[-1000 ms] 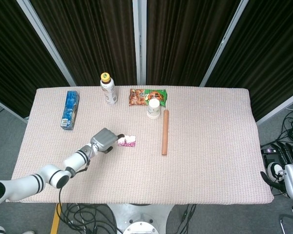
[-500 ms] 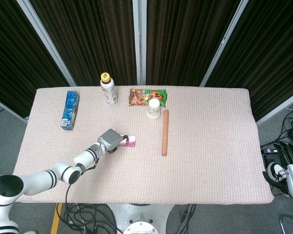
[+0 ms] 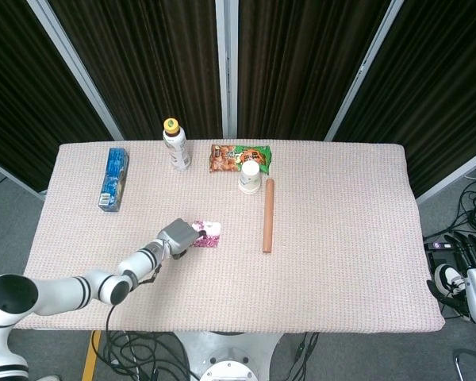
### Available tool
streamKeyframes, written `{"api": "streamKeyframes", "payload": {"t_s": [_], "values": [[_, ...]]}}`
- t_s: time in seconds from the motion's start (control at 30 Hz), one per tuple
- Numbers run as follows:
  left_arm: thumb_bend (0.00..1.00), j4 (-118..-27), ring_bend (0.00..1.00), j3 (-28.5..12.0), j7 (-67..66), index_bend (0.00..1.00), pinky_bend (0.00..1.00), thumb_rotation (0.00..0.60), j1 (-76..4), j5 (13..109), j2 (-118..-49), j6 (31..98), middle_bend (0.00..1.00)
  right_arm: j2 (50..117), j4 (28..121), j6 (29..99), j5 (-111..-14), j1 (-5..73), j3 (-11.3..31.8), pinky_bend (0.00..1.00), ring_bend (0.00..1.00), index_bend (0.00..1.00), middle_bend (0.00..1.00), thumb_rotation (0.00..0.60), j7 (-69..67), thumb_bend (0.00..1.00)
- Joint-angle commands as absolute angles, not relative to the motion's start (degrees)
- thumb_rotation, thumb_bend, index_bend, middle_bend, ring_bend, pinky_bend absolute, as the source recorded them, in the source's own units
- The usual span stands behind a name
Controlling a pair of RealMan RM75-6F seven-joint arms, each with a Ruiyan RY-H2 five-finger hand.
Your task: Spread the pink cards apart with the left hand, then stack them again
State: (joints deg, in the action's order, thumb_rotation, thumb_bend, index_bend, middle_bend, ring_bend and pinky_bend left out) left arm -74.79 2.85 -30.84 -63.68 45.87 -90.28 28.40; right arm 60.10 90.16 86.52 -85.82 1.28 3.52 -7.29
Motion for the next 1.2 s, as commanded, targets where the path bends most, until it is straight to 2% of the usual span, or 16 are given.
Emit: {"api": "streamKeyframes", "payload": {"t_s": [0.03, 0.43, 0.67, 0.83, 1.2], "values": [[0.50, -78.42, 0.87, 5.52, -33.45, 0.21, 1.00, 0.600, -65.52, 41.82, -89.02, 30.47, 0.86, 60.10, 90.14, 86.61, -85.94, 1.23, 3.46, 0.00, 0.00, 0.12, 0.07, 0.507, -7.37, 0.16], [0.50, -88.89, 0.87, 10.40, -38.93, 0.21, 1.00, 0.600, -69.14, 34.38, -87.00, 37.62, 0.86, 60.02, 90.11, 87.53, -86.66, 0.80, 3.25, 0.00, 0.00, 0.12, 0.07, 0.506, -7.87, 0.16], [0.50, -92.56, 0.87, 9.76, -40.19, 0.21, 1.00, 0.600, -69.02, 34.85, -86.14, 44.97, 0.86, 59.99, 89.79, 87.86, -86.75, 0.56, 3.20, 0.00, 0.00, 0.12, 0.07, 0.503, -8.35, 0.16], [0.50, -89.22, 0.87, 8.08, -40.08, 0.21, 1.00, 0.600, -68.08, 36.67, -88.71, 47.26, 0.86, 60.04, 89.49, 87.85, -86.49, 0.47, 3.26, 0.00, 0.00, 0.12, 0.07, 0.505, -8.59, 0.16], [0.50, -78.27, 0.86, 5.91, -39.16, 0.21, 1.00, 0.600, -68.41, 34.66, -94.80, 41.57, 0.86, 60.08, 88.85, 87.18, -85.29, 0.42, 3.55, 0.00, 0.00, 0.12, 0.07, 0.512, -8.98, 0.16]]}}
